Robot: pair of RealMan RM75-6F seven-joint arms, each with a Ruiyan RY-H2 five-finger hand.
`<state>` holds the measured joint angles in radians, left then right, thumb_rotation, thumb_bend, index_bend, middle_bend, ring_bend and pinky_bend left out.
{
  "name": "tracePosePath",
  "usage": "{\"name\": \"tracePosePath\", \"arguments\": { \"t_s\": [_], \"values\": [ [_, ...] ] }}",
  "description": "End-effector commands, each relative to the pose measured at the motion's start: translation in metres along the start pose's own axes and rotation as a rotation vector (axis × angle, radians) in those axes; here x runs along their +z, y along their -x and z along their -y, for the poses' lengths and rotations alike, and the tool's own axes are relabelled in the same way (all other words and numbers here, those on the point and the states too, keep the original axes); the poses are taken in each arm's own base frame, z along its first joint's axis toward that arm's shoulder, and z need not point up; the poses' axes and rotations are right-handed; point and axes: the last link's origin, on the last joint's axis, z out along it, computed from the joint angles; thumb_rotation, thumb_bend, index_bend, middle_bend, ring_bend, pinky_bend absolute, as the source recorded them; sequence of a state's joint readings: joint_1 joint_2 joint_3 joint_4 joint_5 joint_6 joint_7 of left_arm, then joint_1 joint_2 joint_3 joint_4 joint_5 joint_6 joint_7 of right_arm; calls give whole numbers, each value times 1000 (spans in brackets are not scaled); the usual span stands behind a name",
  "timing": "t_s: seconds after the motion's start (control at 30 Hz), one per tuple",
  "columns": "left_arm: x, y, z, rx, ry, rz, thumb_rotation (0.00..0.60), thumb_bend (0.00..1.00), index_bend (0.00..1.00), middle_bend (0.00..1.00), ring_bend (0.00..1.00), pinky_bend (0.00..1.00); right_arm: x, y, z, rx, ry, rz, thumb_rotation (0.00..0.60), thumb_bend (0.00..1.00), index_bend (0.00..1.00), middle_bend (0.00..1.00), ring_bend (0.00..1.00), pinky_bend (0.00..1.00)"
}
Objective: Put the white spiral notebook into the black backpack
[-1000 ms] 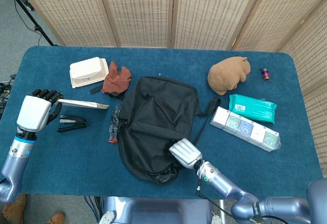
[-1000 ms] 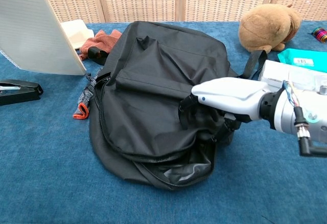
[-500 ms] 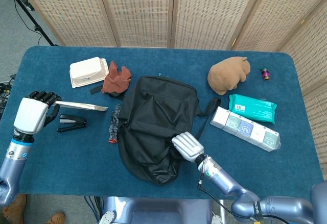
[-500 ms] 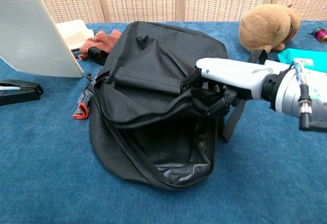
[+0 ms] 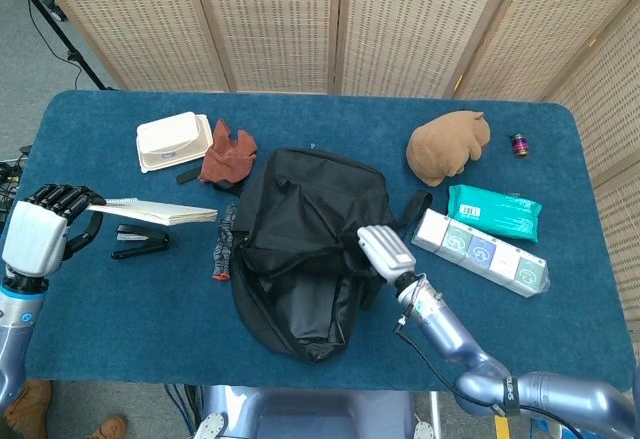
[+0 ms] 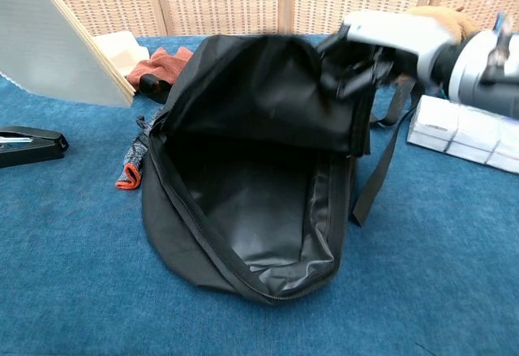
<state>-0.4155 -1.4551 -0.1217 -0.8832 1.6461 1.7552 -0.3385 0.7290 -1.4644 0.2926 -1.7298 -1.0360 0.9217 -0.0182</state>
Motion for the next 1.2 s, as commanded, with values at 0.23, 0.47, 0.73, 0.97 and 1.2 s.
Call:
{"name": "tracePosePath", "arguments": {
  "t_s": [0.23, 0.47, 0.73, 0.97, 1.2],
  "values": [
    [-18, -17, -28, -174, 134, 12, 600, 490, 837, 633, 546, 553, 14, -43, -11, 84, 156, -74, 600, 669, 599, 512, 429, 607],
    [-17, -20, -52, -273, 164, 14, 600, 491, 837, 635, 547, 553, 12, -44, -21, 86, 202, -58, 600, 669, 602, 513, 429, 607],
    [-5, -21, -81, -349, 196, -6, 600, 490, 838, 637, 548, 553, 12, -34, -21, 88, 201, -33, 600, 672, 604, 514, 429, 607],
    [6, 4, -123, -437, 220, 28, 600, 490, 840, 639, 550, 553, 13, -29, -17, 95, 199, -27, 600, 677, 608, 515, 429, 608],
    [12, 22, -152, -477, 250, 35, 600, 493, 841, 641, 551, 553, 14, -28, -18, 101, 209, -21, 600, 679, 609, 515, 429, 607]
  ]
}}
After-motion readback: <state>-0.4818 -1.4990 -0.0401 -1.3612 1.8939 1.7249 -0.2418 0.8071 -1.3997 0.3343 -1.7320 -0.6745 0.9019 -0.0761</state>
